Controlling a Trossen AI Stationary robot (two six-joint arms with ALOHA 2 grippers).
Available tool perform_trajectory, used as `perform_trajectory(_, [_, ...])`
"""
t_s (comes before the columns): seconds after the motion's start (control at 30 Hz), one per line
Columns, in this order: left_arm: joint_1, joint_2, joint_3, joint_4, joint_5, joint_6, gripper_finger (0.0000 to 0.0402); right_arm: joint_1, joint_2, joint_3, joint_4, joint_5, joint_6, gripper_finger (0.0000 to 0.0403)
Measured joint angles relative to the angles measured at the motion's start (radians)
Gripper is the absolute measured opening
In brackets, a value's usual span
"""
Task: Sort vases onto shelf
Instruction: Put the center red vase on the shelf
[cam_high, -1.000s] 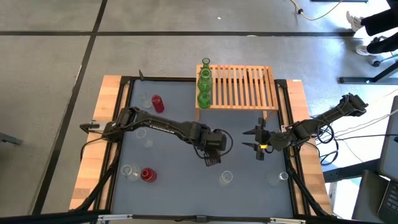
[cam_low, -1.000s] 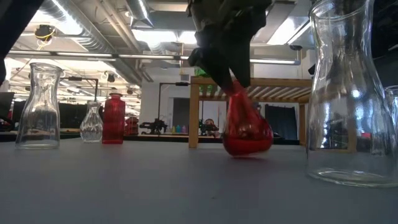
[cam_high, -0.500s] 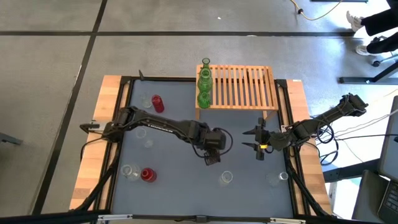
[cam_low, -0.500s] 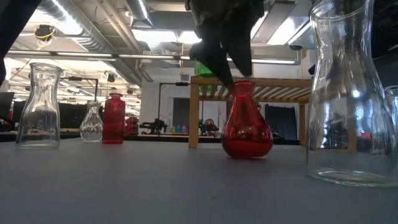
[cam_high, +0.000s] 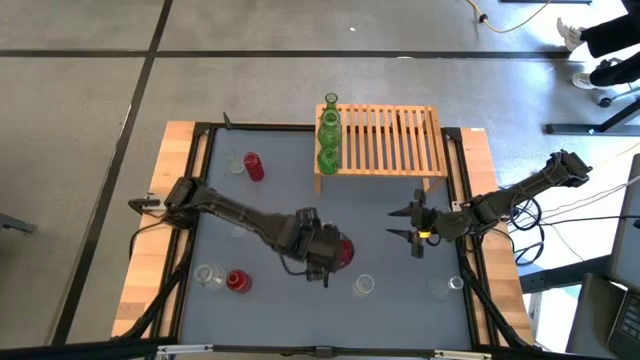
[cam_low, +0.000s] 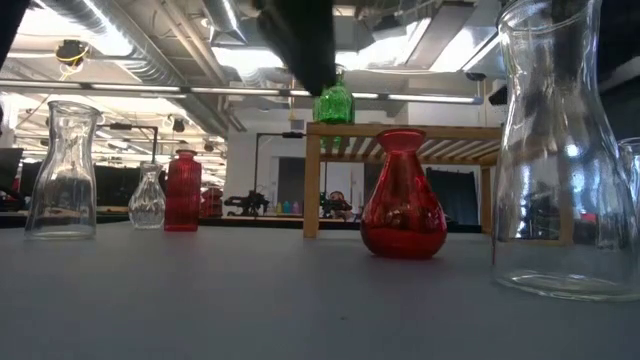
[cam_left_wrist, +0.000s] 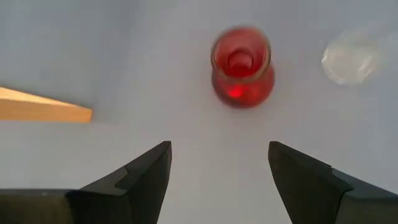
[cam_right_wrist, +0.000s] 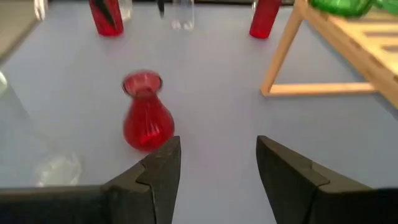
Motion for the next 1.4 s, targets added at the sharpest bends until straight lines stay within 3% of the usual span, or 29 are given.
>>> perform_trajectory(0.17, [-0.035, -0.020, -0.171, 0.077, -0.137, -0.022, 0.0261, 0.000, 0.000, 0.000, 0.113, -0.035, 0.001, 0.0195])
perform_trajectory(0.3, [-0.041, -0.141, -0.402, 0.219, -0.231, -0.109, 0.0261, 0.000, 0.000, 0.000, 0.168, -0.045, -0.005, 0.0195])
perform_trajectory(0.57, [-0.044, -0.418, -0.911, 1.005, -0.243, -0.035, 0.0261, -0.005, 0.024, 0.000, 0.296, -0.033, -0.031, 0.0195])
perform_trajectory(0.8, [-0.036, -0.394, -1.145, 1.670, -0.188, 0.115, 0.0261, -0.091, 0.155, 0.002, 0.401, -0.107, -0.038, 0.0195])
perform_trajectory(1.03, [-0.025, -0.364, -1.170, 1.753, -0.109, 0.138, 0.0261, -0.185, 0.323, 0.001, 0.458, -0.226, 0.024, 0.0210])
perform_trajectory(1.13, [-0.026, -0.364, -1.170, 1.750, -0.095, 0.135, 0.0261, -0.199, 0.382, 0.002, 0.532, -0.297, 0.019, 0.0244])
perform_trajectory(1.4, [-0.026, -0.364, -1.169, 1.745, -0.055, 0.131, 0.0261, -0.197, 0.444, 0.002, 0.575, -0.307, -0.005, 0.0342])
